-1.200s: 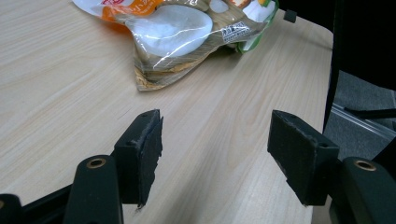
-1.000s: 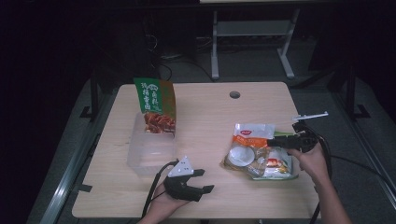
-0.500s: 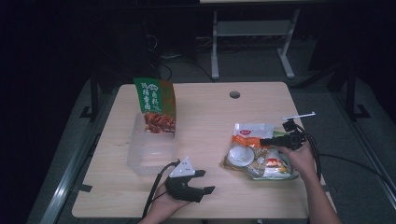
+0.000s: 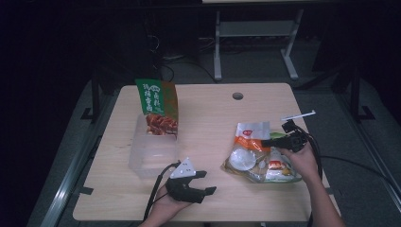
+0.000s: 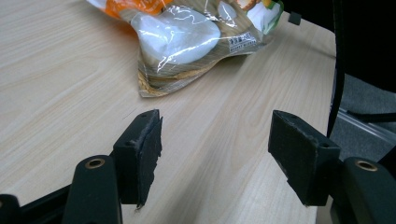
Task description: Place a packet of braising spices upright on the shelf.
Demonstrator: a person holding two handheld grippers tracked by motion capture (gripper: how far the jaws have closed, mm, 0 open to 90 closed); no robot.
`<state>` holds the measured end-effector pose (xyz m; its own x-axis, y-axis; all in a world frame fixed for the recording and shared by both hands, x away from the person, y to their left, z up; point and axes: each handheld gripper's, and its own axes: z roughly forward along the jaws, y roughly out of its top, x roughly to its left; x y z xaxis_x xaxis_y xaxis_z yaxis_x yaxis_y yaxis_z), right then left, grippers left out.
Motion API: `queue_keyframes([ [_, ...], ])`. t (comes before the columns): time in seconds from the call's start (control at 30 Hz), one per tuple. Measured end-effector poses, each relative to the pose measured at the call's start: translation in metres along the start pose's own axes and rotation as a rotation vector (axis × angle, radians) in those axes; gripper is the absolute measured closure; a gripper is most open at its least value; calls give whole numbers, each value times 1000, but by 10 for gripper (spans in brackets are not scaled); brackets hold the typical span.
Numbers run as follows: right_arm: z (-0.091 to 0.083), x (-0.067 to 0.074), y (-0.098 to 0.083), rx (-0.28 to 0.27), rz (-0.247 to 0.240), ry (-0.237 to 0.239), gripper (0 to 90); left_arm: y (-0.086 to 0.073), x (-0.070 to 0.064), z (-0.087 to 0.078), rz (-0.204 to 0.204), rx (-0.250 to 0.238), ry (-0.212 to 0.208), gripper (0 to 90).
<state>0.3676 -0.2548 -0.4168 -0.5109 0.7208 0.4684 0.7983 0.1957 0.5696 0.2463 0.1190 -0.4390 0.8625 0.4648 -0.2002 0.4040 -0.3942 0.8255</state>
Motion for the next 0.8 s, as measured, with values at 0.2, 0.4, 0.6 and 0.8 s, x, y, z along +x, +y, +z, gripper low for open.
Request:
queue_keyframes([
  [0.2,-12,26,3,-63,-105,35,897,0,0,2,4,5,-8,340],
  [0.4,-23,56,-1,-98,-219,63,897,1,-2,3,5,-2,-18,324],
  [0.6,-29,73,-8,-121,-319,101,896,8,-4,11,5,-14,-37,315],
  [0.8,-32,75,-19,-133,-377,139,896,12,2,19,-5,-25,-26,314],
])
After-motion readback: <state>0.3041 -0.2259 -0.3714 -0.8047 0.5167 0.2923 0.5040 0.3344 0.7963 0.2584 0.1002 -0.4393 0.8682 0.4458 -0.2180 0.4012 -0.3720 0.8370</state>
